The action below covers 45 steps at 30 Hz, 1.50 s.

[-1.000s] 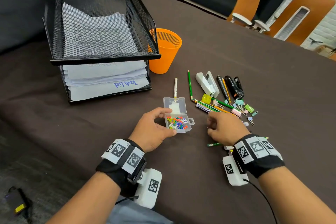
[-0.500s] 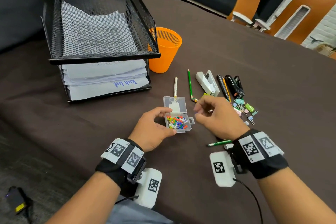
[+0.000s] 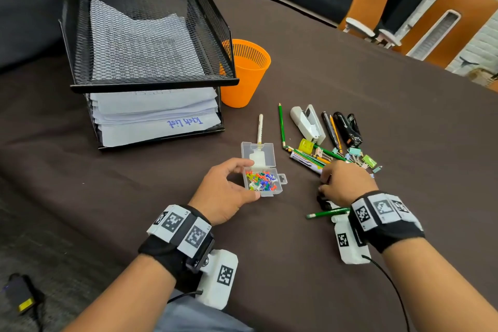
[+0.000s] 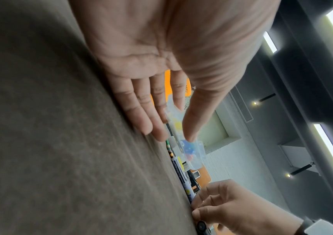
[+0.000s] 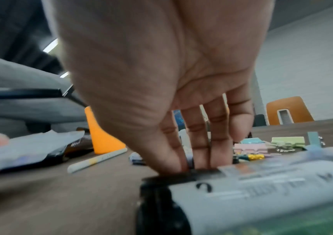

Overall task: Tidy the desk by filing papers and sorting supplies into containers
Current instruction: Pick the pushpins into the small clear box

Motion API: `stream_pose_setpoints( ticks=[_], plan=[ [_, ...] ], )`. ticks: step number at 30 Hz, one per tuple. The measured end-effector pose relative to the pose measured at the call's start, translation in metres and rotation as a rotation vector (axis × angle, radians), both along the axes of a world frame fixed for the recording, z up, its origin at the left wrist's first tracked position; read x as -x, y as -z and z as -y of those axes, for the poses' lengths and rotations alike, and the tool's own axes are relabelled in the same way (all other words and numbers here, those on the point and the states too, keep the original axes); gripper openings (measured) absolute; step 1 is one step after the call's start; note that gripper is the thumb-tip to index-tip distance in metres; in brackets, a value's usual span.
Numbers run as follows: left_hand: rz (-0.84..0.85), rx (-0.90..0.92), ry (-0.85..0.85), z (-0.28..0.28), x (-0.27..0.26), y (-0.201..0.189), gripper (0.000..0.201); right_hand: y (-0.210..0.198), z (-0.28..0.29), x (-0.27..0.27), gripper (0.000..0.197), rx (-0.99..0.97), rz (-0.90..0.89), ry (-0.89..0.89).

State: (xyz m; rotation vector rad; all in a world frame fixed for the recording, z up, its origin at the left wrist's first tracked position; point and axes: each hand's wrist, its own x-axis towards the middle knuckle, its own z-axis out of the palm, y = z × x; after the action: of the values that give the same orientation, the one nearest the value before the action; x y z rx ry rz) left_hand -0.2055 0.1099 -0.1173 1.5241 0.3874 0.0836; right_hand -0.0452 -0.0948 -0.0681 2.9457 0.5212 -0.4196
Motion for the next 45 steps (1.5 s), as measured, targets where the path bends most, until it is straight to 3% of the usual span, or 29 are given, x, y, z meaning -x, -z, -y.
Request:
stream_pose_setpoints(
  ticks=[3,8,13,16,18,20,22,27,32,39,45],
  plan=[
    [-0.006,-0.006,-0.002,0.0,0.0,-0.001,0.058,0.006,-0.008,0.003,0.015,0.006,-0.001,0.005],
    [0.001,0.005,-0.007,0.001,0.001,0.0,0.057,0.003,-0.013,0.01,0.01,-0.104,-0.032,0.011],
    [-0.012,-0.005,0.002,0.0,0.0,0.001,0.058,-0.009,-0.036,0.045,0.007,-0.562,0.074,-0.077],
    [-0.001,0.0,-0.003,0.001,0.001,0.001,0.059,-0.012,-0.054,0.068,0.011,-0.72,0.04,-0.195],
    [0.012,0.007,-0.011,0.002,0.001,0.002,0.059,-0.007,-0.061,0.077,0.005,-0.739,-0.018,-0.249],
    [0.02,0.008,-0.012,0.002,0.001,0.001,0.059,-0.001,-0.062,0.081,0.013,-0.735,-0.038,-0.268],
    [0.026,0.007,-0.007,0.001,0.001,0.001,0.059,0.003,-0.058,0.083,0.022,-0.751,-0.017,-0.265],
    [0.024,-0.016,-0.011,0.001,0.0,0.004,0.059,0.015,-0.04,0.083,0.02,-0.824,0.05,-0.21],
    [-0.039,-0.049,0.014,0.002,-0.001,0.005,0.054,0.027,-0.018,0.084,0.026,-0.757,-0.162,-0.183],
    [-0.09,-0.132,0.029,0.002,0.001,0.006,0.047,0.028,-0.004,0.09,0.018,-0.963,-0.104,-0.064],
    [-0.106,-0.179,0.112,0.014,0.009,-0.004,0.074,0.023,0.024,0.103,0.017,-0.985,-0.062,0.001]
  ],
)
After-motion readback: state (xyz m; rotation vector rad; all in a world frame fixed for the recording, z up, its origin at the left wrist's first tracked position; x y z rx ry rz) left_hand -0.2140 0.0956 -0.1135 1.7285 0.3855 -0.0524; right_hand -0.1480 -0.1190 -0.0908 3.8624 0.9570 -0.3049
